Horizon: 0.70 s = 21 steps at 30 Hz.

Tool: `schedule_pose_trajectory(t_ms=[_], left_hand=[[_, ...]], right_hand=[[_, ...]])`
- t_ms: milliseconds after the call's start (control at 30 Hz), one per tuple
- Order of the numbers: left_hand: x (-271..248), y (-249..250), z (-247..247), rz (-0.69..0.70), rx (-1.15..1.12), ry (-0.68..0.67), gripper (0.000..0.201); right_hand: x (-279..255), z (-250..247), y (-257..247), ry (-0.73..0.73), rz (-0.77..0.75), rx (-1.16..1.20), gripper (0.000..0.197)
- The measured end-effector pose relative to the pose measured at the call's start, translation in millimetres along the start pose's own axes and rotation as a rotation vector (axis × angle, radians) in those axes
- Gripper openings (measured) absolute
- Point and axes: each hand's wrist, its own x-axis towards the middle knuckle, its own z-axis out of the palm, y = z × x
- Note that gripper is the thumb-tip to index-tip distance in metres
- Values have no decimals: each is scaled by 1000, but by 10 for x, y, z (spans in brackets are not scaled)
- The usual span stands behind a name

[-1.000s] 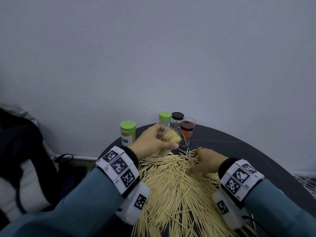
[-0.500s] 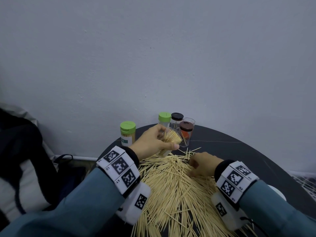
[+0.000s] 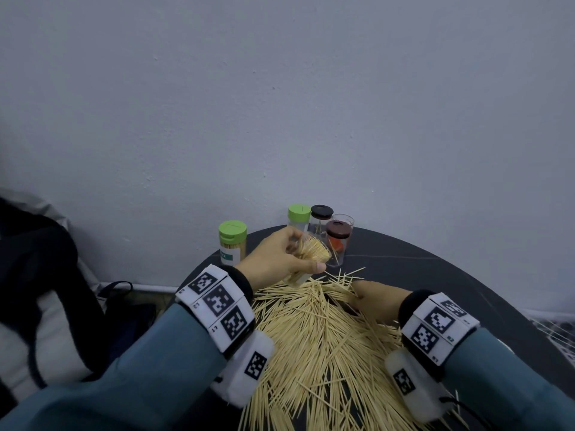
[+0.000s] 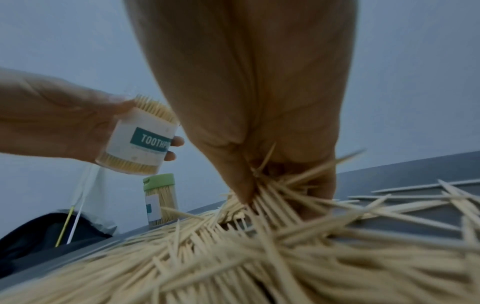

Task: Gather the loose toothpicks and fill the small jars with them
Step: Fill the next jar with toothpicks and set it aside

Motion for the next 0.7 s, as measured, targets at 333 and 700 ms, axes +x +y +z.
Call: schedule_pose_trajectory(t_ms=[333, 700], left_hand=[[7, 24, 51, 2, -9, -19, 55], [54, 39, 168, 32, -4, -36, 51]], right_hand=[[-38, 5, 46, 17, -79, 399, 28], [-118, 103, 161, 102, -85, 946, 23]])
